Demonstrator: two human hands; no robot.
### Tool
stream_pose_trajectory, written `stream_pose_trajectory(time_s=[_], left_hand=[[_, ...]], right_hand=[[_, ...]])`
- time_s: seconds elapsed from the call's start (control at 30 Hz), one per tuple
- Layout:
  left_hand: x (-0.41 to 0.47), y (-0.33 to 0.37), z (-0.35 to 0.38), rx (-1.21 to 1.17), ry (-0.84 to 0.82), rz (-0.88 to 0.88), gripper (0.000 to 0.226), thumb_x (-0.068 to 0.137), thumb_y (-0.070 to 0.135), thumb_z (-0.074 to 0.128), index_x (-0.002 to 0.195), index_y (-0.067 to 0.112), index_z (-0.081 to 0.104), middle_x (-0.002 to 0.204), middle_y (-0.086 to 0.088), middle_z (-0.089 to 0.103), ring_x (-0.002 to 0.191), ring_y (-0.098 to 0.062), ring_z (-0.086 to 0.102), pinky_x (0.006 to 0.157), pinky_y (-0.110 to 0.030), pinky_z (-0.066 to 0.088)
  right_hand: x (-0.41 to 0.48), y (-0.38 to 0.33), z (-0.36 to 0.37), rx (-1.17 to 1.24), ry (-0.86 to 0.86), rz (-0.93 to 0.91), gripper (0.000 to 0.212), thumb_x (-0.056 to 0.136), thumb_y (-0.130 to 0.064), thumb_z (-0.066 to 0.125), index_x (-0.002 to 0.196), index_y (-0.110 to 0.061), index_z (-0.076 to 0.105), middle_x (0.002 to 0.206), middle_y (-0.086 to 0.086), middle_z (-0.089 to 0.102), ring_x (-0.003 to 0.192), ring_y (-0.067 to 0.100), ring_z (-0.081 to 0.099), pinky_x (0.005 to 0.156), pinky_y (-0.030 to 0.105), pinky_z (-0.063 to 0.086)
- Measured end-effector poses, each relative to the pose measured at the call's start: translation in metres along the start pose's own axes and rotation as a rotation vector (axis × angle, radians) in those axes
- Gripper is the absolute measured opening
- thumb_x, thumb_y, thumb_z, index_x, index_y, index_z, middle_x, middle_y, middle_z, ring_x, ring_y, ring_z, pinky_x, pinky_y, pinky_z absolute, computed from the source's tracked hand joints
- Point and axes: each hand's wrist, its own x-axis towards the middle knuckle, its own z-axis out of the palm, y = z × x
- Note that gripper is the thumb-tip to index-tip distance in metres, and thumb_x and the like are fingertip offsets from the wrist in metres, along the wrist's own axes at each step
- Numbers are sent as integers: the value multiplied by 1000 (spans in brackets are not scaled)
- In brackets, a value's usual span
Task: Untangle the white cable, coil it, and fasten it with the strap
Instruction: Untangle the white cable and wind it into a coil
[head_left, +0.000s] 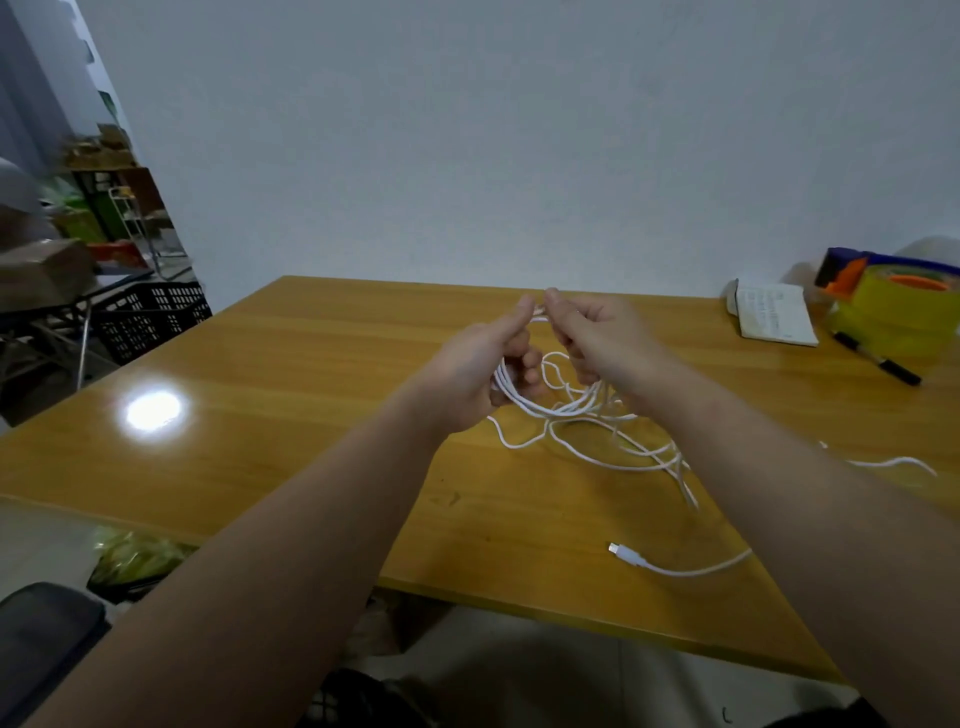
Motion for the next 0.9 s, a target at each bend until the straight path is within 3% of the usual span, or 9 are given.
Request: stream_pose_trajectory(time_s=[0.13, 0.23, 0.3, 0.37, 0.47, 0.6, 0.73, 0.83, 0.9], left_hand=[[4, 4, -3, -333, -18, 23, 46, 99, 41, 39, 60, 18, 29, 48, 6, 42, 30, -3, 24, 28, -13, 15], [4, 8, -9, -452, 0, 94, 51, 100, 36, 37, 53, 16, 30, 70, -3, 68, 36, -6, 43, 28, -15, 29], [4, 8, -14, -489, -4, 147, 61, 101, 34, 36, 42, 17, 36, 90, -9, 73, 65, -12, 66, 45, -20, 51], [2, 9, -16, -513, -21, 182, 65, 101, 34, 34, 39, 16, 38, 101, -11, 72, 94, -19, 67, 64, -31, 59], [-3, 11, -7, -477, -49, 204, 65, 102, 34, 31, 41, 16, 43, 111, -9, 69, 109, -24, 61, 68, -38, 59], [1, 10, 7, -390, -40, 184, 51, 102, 31, 31, 69, 13, 65, 136, -1, 53, 129, -26, 46, 77, -48, 58], [13, 7, 10, -156, 36, 195, 35, 101, 31, 35, 76, 12, 50, 121, 6, 49, 136, -20, 33, 82, -50, 51], [22, 10, -4, -104, 183, 212, 33, 101, 33, 35, 79, 13, 50, 135, -2, 45, 118, -19, 46, 90, -51, 44], [24, 12, -10, -117, 230, 223, 35, 102, 34, 34, 82, 12, 52, 146, -5, 38, 124, -20, 42, 88, -50, 45]], right_hand=[[-4, 5, -6, -42, -131, 65, 30, 95, -33, 48, 75, -12, 53, 65, 8, 57, 48, 19, 53, 40, 20, 41], [-5, 10, -15, -88, -201, 75, 19, 96, -28, 49, 93, -12, 58, 58, 3, 57, 34, 9, 44, 33, 16, 31], [-3, 15, -22, -177, -112, -16, 19, 96, -24, 49, 88, -12, 61, 45, -8, 49, 33, 2, 37, 36, 13, 28], [-2, 23, -32, -396, -10, -86, 27, 95, -27, 49, 79, -11, 64, 46, -8, 42, 41, 3, 38, 44, 17, 30], [-7, 32, -43, -828, 4, 36, 42, 96, -46, 37, 67, -25, 59, 61, -3, 53, 66, 21, 55, 59, 30, 36], [-20, 34, -24, -1435, -251, -75, 27, 99, -29, 30, 119, -27, 47, 113, 3, 62, 105, 26, 59, 69, 32, 38], [-26, 30, -12, -1446, -427, -121, 47, 95, -13, 29, 141, -26, 23, 123, 8, 54, 112, 30, 56, 69, 34, 35], [-27, 26, -25, -1303, -320, -129, 36, 97, -23, 40, 132, -29, 39, 118, 6, 61, 106, 30, 58, 73, 36, 46], [-30, 25, -34, -1188, -195, -180, 30, 97, -31, 43, 125, -29, 50, 117, 5, 63, 105, 29, 58, 79, 38, 49]])
